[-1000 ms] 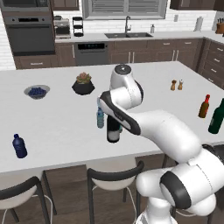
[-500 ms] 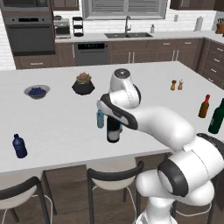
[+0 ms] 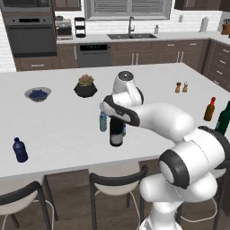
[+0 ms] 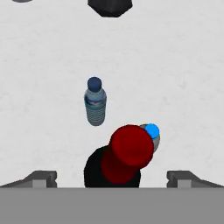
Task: Move the plastic bottles in the middle to the plastics group, and the glass bottles in the middle to the glass group.
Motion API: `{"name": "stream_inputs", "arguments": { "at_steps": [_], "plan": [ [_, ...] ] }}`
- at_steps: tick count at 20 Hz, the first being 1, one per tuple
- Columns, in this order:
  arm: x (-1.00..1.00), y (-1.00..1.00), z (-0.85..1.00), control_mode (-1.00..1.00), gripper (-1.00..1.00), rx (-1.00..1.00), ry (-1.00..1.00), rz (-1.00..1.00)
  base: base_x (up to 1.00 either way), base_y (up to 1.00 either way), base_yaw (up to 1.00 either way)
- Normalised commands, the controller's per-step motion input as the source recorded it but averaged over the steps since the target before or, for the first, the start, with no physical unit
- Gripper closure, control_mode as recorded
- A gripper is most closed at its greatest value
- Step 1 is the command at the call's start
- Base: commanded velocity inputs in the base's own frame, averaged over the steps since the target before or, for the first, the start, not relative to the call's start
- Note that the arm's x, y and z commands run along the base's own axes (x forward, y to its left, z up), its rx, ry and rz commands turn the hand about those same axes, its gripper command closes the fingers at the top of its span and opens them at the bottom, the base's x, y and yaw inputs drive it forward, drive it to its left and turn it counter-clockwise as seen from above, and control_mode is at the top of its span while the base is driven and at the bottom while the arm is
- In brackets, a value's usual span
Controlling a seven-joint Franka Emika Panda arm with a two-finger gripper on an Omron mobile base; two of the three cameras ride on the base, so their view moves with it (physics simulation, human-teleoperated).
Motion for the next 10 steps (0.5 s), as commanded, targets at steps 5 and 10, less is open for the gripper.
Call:
{"name": "stream_inputs", "arguments": {
  "at_steps": [5,10],
  "plan": [
    [0.24,-0.01,-0.11,-1.00,-1.00,0.00,0.00,0.00,0.00,0.00,0.00],
    [0.10,0.00,-0.19,-1.00,-1.00,-0.01,0.00,0.00,0.00,0.00,0.00]
  ]
}}
